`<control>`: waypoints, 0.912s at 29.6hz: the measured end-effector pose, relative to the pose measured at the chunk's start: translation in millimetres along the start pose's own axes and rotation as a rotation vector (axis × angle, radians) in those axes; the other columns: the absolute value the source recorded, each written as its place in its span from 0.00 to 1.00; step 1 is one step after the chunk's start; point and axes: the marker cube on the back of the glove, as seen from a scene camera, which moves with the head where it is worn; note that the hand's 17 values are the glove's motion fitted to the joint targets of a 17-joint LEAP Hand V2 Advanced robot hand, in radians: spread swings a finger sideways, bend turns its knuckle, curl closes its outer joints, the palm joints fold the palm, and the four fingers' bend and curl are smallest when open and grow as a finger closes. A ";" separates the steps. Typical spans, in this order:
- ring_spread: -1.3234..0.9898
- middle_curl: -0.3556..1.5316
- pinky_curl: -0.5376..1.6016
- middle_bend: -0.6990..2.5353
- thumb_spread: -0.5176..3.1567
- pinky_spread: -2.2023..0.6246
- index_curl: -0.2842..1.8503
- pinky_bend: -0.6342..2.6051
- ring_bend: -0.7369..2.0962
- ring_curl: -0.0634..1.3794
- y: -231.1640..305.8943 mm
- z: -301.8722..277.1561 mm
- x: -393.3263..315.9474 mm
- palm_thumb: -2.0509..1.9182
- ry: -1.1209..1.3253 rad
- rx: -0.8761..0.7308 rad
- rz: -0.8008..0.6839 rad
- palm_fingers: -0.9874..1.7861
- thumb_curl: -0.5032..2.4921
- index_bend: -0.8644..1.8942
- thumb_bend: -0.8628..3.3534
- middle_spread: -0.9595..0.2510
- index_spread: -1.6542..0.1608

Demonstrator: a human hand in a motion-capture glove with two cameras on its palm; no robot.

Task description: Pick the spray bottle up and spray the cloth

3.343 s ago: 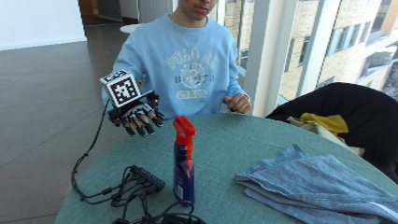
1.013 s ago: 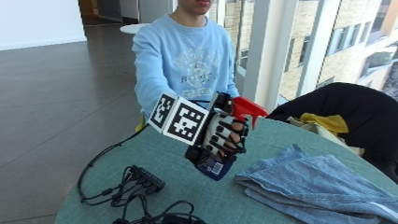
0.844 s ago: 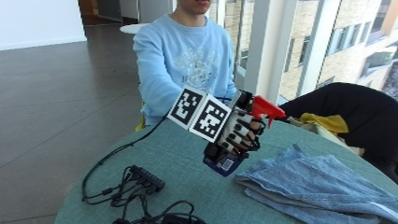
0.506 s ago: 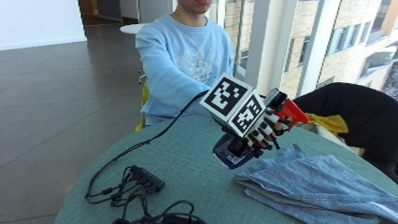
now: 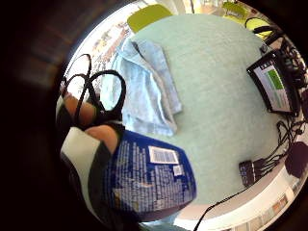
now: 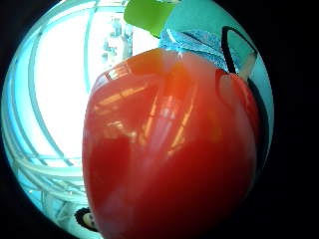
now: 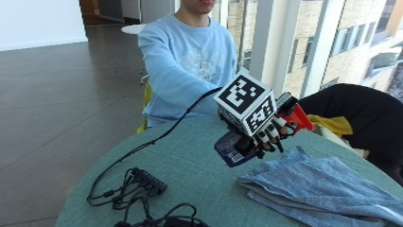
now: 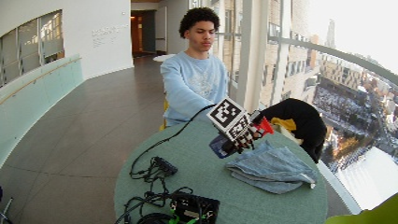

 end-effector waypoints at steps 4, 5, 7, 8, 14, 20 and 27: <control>0.54 0.46 0.42 0.37 0.34 0.80 0.33 0.28 0.46 0.33 2.1 -1.6 0.0 0.75 0.000 0.005 -0.012 0.80 0.37 0.37 0.20 0.71 0.81; 0.54 0.46 0.42 0.37 0.34 0.80 0.33 0.28 0.46 0.33 2.4 -2.1 0.3 0.75 -0.001 0.006 -0.012 0.80 0.37 0.37 0.20 0.71 0.81; 0.54 0.46 0.42 0.37 0.34 0.80 0.34 0.28 0.46 0.33 2.9 -3.4 1.1 0.75 -0.007 0.006 -0.009 0.80 0.37 0.37 0.20 0.71 0.81; 0.54 0.46 0.42 0.37 0.33 0.80 0.34 0.28 0.46 0.33 3.1 -3.9 1.5 0.75 -0.010 0.006 -0.007 0.80 0.37 0.37 0.20 0.71 0.81; 0.54 0.46 0.42 0.37 0.33 0.80 0.34 0.28 0.47 0.33 3.9 -4.4 4.2 0.75 -0.018 0.005 0.001 0.80 0.38 0.37 0.20 0.71 0.81; 0.54 0.46 0.42 0.37 0.33 0.80 0.34 0.28 0.47 0.33 4.3 -4.3 4.2 0.75 -0.013 -0.005 0.004 0.80 0.38 0.37 0.20 0.71 0.81; 0.54 0.46 0.42 0.37 0.33 0.80 0.34 0.28 0.47 0.33 4.8 -1.8 3.8 0.75 -0.004 -0.012 0.005 0.80 0.38 0.37 0.20 0.71 0.81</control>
